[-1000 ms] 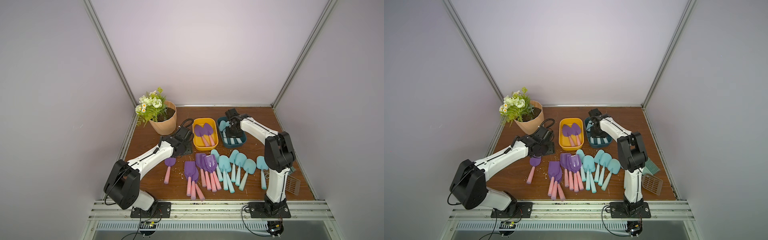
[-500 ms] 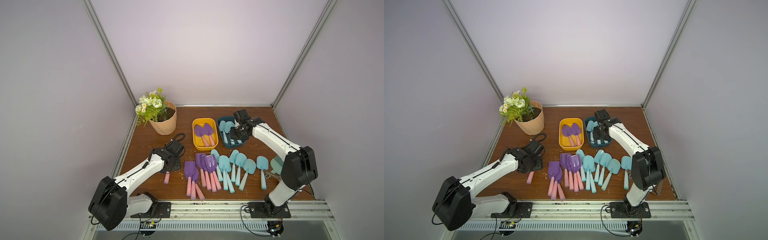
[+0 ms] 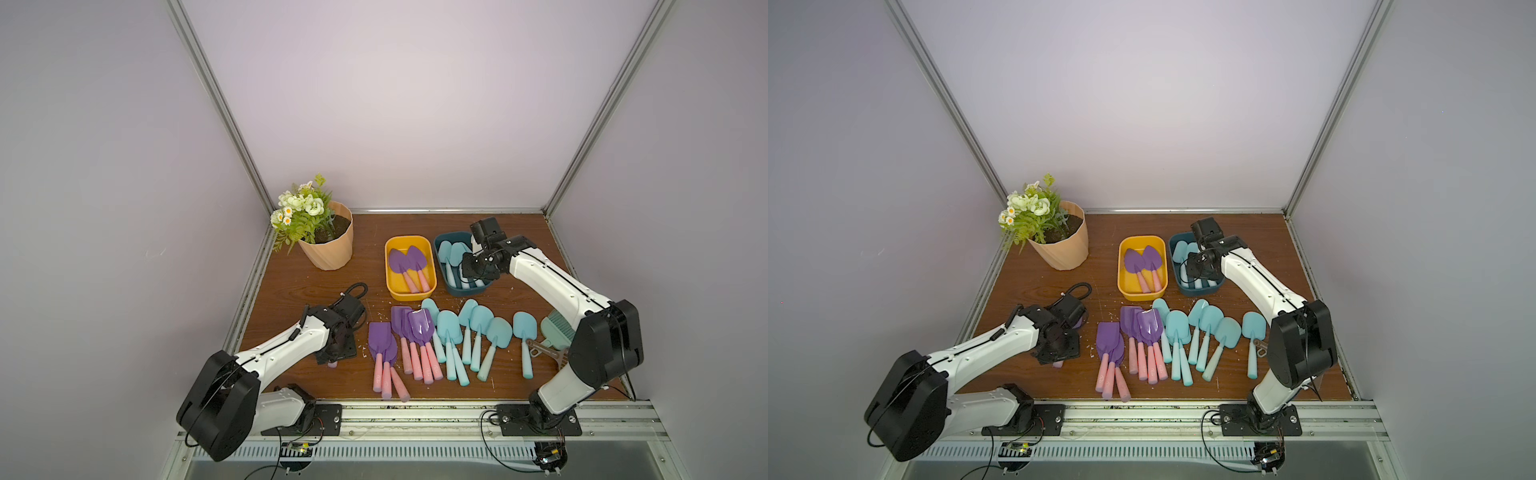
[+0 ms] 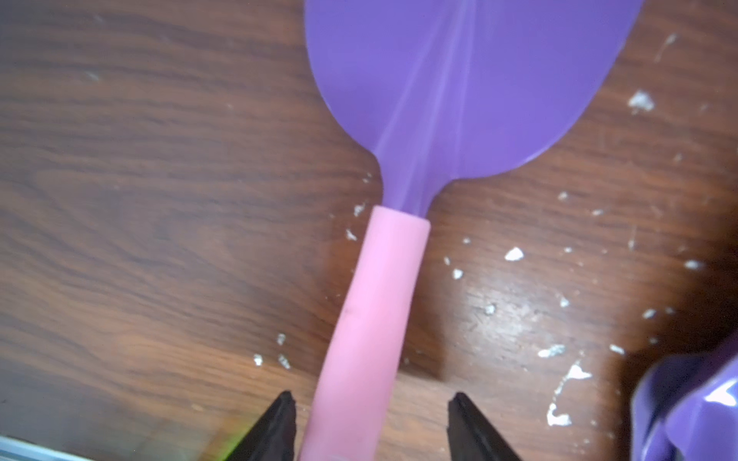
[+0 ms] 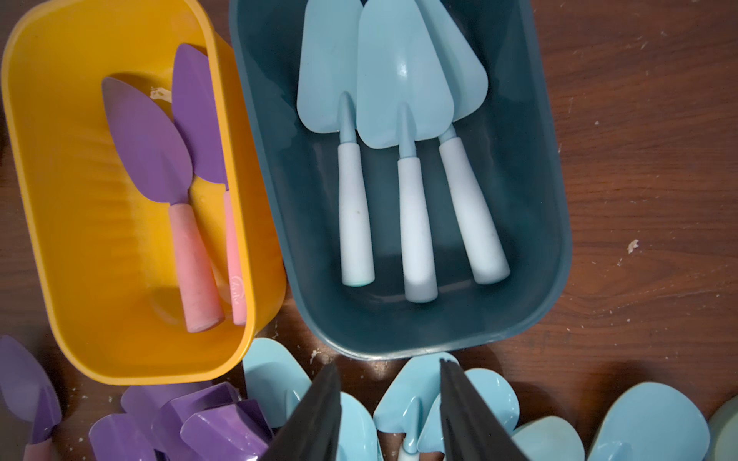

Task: Sort the small shovels by color and place them into the storage box
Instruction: Pick up the shovel from the center of the board, then place the shovel in the storage box.

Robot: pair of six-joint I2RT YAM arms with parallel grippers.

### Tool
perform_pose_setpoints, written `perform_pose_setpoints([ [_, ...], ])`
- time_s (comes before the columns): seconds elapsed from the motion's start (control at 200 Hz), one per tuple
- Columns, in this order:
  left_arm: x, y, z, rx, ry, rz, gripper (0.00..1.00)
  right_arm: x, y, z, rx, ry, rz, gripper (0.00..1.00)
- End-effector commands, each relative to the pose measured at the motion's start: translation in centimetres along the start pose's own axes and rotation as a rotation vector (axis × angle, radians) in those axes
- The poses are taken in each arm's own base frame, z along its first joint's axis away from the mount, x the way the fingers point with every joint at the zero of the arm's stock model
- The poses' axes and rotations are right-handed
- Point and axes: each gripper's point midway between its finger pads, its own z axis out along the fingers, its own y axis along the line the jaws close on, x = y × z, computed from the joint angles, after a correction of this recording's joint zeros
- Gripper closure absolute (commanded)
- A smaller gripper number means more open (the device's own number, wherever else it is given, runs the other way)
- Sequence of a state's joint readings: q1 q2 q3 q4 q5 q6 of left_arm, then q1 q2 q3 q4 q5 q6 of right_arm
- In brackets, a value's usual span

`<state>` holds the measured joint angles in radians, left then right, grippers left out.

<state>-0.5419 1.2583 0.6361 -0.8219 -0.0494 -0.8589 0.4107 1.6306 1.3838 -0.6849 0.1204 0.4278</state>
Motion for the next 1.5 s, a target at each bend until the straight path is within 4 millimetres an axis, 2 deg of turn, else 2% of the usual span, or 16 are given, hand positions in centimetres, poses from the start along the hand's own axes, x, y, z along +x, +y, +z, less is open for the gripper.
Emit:
perform_pose_setpoints([
  [0.0, 1.2, 0.0, 0.9, 0.001, 0.073, -0.009, 0.44, -0.2, 0.3, -1.6, -0.034, -0.016, 0.021, 0.55],
  [0.105, 0.9, -0.1, 0.7, 0.008, 0.059, -0.01, 0.51, -0.3, 0.3, -2.0, -0.041, -0.022, 0.023, 0.56],
  [0.26, 0.8, -0.2, 0.6, 0.016, 0.051, -0.01, 0.85, -0.4, 0.4, -2.5, -0.05, -0.034, 0.03, 0.56],
  [0.365, 0.0, -0.9, -0.2, 0.04, 0.024, 0.007, 0.98, -0.1, 0.3, -2.5, -0.05, -0.03, 0.034, 0.57],
  [0.405, -0.7, -1.6, -1.0, 0.065, 0.003, 0.019, 0.99, 0.0, 0.3, -2.4, -0.051, -0.029, 0.036, 0.57],
  [0.535, -4.6, -5.5, -5.8, 0.2, -0.115, 0.066, 0.99, 0.0, 0.2, -2.6, -0.052, -0.035, 0.044, 0.57],
  [0.691, -9.6, -11.3, -12.5, 0.339, -0.251, 0.141, 0.99, -0.3, 0.1, -3.0, -0.051, -0.055, 0.054, 0.57],
  [0.786, -12.2, -15.7, -14.2, 0.428, -0.286, 0.183, 0.99, -0.4, 0.1, -3.2, -0.051, -0.067, 0.061, 0.57],
  [0.911, -14.7, -21.2, -13.8, 0.527, -0.262, 0.207, 0.99, -0.6, -0.2, -3.7, -0.043, -0.08, 0.063, 0.58],
  [0.966, -15.3, -23.2, -12.7, 0.538, -0.242, 0.222, 0.99, -0.6, -0.4, -4.0, -0.036, -0.086, 0.058, 0.57],
  [0.986, -16.0, -24.3, -13.4, 0.56, -0.254, 0.222, 0.99, -0.6, -0.5, -4.1, -0.031, -0.088, 0.056, 0.57],
  [1.121, -16.5, -28.5, -12.1, 0.623, -0.199, 0.209, 0.99, -0.1, -1.5, -4.5, 0.008, -0.092, 0.042, 0.57],
  [1.281, -16.6, -30.2, -9.4, 0.655, -0.137, 0.119, 0.99, 0.4, -2.4, -4.9, 0.035, -0.105, 0.042, 0.57],
  [1.496, -16.8, -30.2, -7.5, 0.638, -0.118, 0.062, 0.99, 0.9, -3.1, -5.3, 0.05, -0.122, 0.045, 0.57],
])
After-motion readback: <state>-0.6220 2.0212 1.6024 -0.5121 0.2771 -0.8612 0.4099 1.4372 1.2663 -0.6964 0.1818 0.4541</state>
